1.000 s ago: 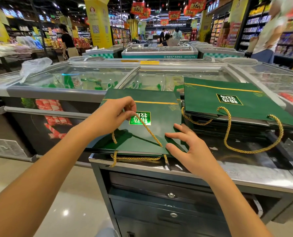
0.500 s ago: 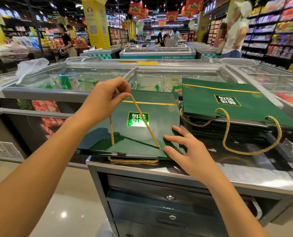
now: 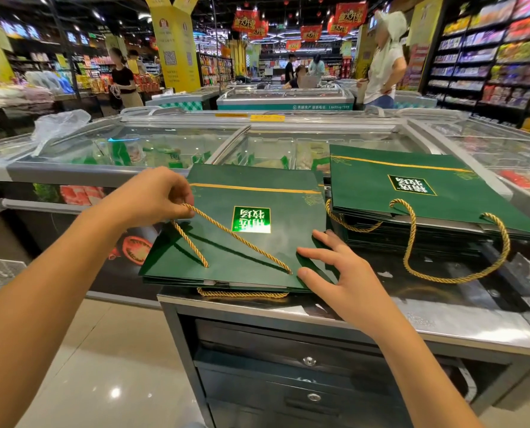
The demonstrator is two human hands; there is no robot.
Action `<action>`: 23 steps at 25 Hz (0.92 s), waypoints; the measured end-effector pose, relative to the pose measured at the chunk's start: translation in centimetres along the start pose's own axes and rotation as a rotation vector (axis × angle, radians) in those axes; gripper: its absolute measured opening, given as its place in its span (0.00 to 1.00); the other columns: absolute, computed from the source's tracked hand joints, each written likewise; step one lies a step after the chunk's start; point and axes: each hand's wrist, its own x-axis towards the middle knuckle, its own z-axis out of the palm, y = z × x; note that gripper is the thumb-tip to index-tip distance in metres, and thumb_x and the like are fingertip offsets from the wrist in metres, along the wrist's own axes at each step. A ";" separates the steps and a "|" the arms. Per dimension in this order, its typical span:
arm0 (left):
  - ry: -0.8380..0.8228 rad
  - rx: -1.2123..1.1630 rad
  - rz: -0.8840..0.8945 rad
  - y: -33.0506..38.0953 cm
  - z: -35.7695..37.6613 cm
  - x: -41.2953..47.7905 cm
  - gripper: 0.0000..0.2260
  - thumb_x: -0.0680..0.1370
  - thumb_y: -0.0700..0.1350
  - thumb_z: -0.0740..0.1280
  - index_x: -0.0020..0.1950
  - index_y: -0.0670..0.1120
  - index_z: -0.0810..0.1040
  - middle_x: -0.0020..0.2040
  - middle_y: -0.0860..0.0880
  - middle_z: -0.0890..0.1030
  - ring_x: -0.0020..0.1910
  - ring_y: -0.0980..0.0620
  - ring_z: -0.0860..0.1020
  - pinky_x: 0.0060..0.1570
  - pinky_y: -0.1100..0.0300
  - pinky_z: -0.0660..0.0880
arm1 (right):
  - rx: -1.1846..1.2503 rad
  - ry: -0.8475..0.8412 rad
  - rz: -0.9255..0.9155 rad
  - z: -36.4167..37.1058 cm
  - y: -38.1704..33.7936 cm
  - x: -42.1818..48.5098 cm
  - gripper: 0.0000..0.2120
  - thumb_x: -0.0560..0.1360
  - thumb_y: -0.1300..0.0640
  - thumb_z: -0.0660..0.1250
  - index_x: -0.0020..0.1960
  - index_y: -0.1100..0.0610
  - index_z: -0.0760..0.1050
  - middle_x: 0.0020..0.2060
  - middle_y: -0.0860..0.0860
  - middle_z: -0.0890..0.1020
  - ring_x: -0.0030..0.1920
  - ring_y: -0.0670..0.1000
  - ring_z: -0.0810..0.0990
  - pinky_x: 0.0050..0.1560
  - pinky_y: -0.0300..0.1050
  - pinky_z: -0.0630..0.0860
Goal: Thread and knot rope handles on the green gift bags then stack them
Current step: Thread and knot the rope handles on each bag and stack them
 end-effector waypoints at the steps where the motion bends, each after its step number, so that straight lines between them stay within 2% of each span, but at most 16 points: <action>1: 0.013 0.021 -0.011 0.2 -0.4 0.0 0.04 0.74 0.45 0.76 0.42 0.47 0.84 0.34 0.50 0.83 0.32 0.53 0.80 0.34 0.60 0.74 | -0.001 -0.001 -0.001 0.0 0.0 0.0 0.19 0.78 0.47 0.70 0.69 0.42 0.77 0.77 0.41 0.65 0.80 0.41 0.54 0.79 0.51 0.59; 3: 0.075 -0.169 -0.013 1.2 -1.2 0.2 0.04 0.77 0.44 0.73 0.43 0.44 0.84 0.34 0.48 0.85 0.33 0.52 0.83 0.36 0.58 0.80 | -0.004 0.001 -0.006 0.1 0.0 0.0 0.19 0.78 0.47 0.70 0.69 0.42 0.77 0.77 0.41 0.65 0.80 0.41 0.54 0.79 0.50 0.59; 6: 0.050 -0.710 -0.084 3.8 -1.8 0.4 0.09 0.78 0.45 0.70 0.48 0.39 0.82 0.34 0.45 0.83 0.35 0.49 0.85 0.38 0.58 0.83 | 0.001 0.000 -0.011 0.1 0.2 0.0 0.19 0.78 0.47 0.71 0.68 0.41 0.77 0.77 0.40 0.65 0.80 0.41 0.54 0.77 0.45 0.59; 7: 0.045 -0.743 -0.087 4.3 -1.9 0.7 0.11 0.78 0.47 0.71 0.48 0.39 0.81 0.32 0.46 0.80 0.32 0.50 0.83 0.35 0.60 0.82 | 0.005 -0.001 -0.012 0.1 0.2 0.0 0.19 0.78 0.47 0.71 0.68 0.41 0.77 0.77 0.40 0.65 0.80 0.41 0.54 0.77 0.44 0.59; 9: 0.089 -0.690 -0.052 5.0 -1.9 1.3 0.10 0.77 0.49 0.72 0.46 0.42 0.81 0.30 0.49 0.75 0.27 0.54 0.74 0.30 0.64 0.74 | 0.012 0.001 -0.013 0.0 0.3 0.0 0.19 0.78 0.47 0.70 0.68 0.40 0.76 0.76 0.40 0.65 0.80 0.41 0.54 0.78 0.45 0.59; 11: 0.170 -0.670 0.010 5.4 -1.9 1.9 0.07 0.76 0.47 0.74 0.44 0.45 0.80 0.32 0.50 0.73 0.30 0.55 0.69 0.32 0.61 0.68 | 0.014 0.002 -0.011 0.1 0.3 0.0 0.19 0.78 0.46 0.70 0.69 0.40 0.76 0.77 0.40 0.65 0.80 0.41 0.54 0.79 0.49 0.59; 13: 0.206 -0.648 0.032 5.6 -1.7 2.1 0.03 0.76 0.42 0.72 0.44 0.48 0.79 0.34 0.49 0.73 0.33 0.54 0.68 0.36 0.58 0.66 | 0.006 0.002 -0.010 0.1 0.3 0.0 0.20 0.78 0.45 0.70 0.69 0.41 0.75 0.77 0.40 0.64 0.80 0.40 0.53 0.79 0.48 0.58; 15: 0.137 -0.608 0.014 5.5 -1.0 1.9 0.06 0.78 0.37 0.68 0.48 0.49 0.79 0.36 0.48 0.72 0.36 0.52 0.68 0.38 0.57 0.66 | -0.020 -0.001 -0.022 0.1 0.3 0.0 0.20 0.78 0.45 0.70 0.70 0.40 0.75 0.78 0.40 0.63 0.80 0.39 0.51 0.78 0.43 0.56; 17: 0.056 -0.577 -0.018 4.8 -0.1 1.3 0.11 0.78 0.37 0.66 0.54 0.52 0.79 0.39 0.45 0.75 0.40 0.50 0.73 0.44 0.54 0.70 | -0.021 -0.009 -0.029 0.0 0.2 0.0 0.20 0.79 0.46 0.69 0.70 0.39 0.74 0.78 0.39 0.62 0.79 0.37 0.50 0.76 0.39 0.55; 19: 0.013 -0.562 -0.061 3.2 0.7 0.3 0.14 0.79 0.39 0.66 0.61 0.55 0.78 0.51 0.46 0.80 0.51 0.51 0.79 0.54 0.54 0.74 | -0.018 -0.014 -0.035 0.1 0.2 0.0 0.20 0.79 0.46 0.68 0.70 0.38 0.73 0.78 0.38 0.61 0.79 0.36 0.49 0.77 0.41 0.54; 21: 0.025 -0.474 -0.129 1.6 1.8 -1.3 0.16 0.79 0.42 0.68 0.65 0.55 0.75 0.60 0.49 0.78 0.60 0.51 0.78 0.60 0.54 0.73 | -0.030 -0.014 -0.053 0.1 0.2 -0.1 0.19 0.80 0.45 0.67 0.70 0.38 0.73 0.78 0.38 0.61 0.78 0.35 0.48 0.77 0.38 0.51; 23: 0.123 -0.343 -0.220 0.2 2.9 -3.3 0.17 0.78 0.46 0.71 0.66 0.52 0.75 0.60 0.49 0.77 0.60 0.50 0.77 0.59 0.53 0.73 | -0.055 -0.009 -0.086 0.2 0.3 -0.1 0.18 0.81 0.46 0.65 0.70 0.39 0.73 0.77 0.37 0.62 0.78 0.34 0.48 0.74 0.30 0.44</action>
